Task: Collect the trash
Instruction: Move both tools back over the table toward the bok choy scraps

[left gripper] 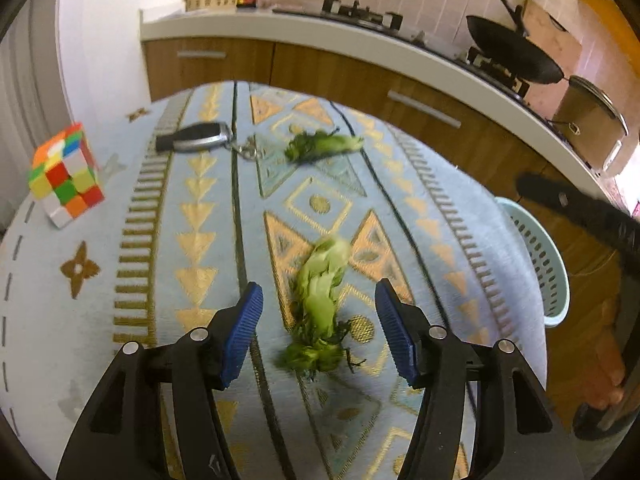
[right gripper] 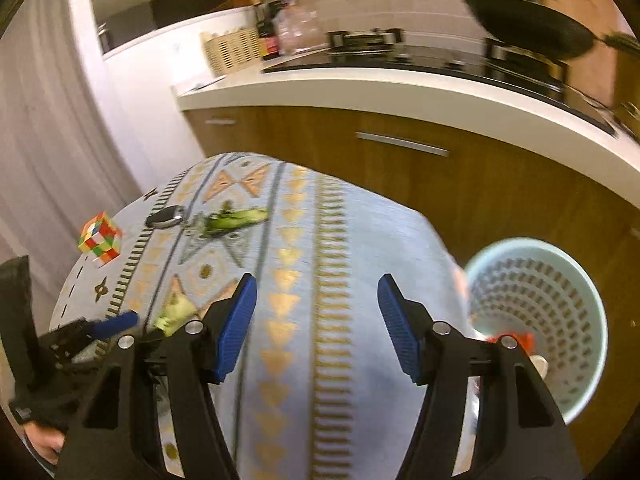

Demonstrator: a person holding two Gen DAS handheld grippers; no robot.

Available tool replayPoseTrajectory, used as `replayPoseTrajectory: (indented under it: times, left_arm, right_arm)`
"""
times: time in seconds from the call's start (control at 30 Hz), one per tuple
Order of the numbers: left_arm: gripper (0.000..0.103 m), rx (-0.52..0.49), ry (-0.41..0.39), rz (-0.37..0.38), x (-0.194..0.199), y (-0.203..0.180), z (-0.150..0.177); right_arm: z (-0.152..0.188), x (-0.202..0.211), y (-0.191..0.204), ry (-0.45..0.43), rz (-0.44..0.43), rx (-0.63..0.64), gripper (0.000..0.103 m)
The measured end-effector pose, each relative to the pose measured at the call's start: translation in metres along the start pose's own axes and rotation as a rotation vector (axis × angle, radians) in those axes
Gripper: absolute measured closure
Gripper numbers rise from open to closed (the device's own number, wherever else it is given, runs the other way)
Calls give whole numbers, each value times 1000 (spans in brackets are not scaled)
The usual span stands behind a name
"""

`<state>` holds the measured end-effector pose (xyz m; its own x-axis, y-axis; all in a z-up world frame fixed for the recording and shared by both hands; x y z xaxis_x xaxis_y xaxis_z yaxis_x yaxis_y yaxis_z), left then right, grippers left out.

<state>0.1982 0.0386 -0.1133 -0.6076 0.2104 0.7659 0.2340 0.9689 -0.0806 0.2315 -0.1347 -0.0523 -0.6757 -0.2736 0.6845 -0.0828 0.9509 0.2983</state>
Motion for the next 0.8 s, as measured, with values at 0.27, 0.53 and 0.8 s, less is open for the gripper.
replayPoseTrajectory:
  times: [0.27,0.53,0.8]
  left_arm:
    - [74,-103,17,-115,-16,-9,2]
    - [84,12,-99,-63,-1,17,1]
    - [84,128,-167,-101,7,34,3]
  right_arm:
    - [-27,-49,37,46,-57,54,53]
    - [-58,-107,44,116,-135,30,56]
    - [-67,-163,30,214,-189,-92,57]
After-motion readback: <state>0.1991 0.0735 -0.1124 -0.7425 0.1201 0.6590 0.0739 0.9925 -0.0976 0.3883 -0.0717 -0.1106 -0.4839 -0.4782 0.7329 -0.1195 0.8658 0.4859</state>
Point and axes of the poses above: each gripper's, at about its wrist camera, not at the fingertips, and x roughly against the way its jaws point, y to its left, z to its underside, the point moved 3 cm from there along -x, roughly the way its jaws point, and after that the axes turned 10 degrees about -x, right-handed, at the moved point
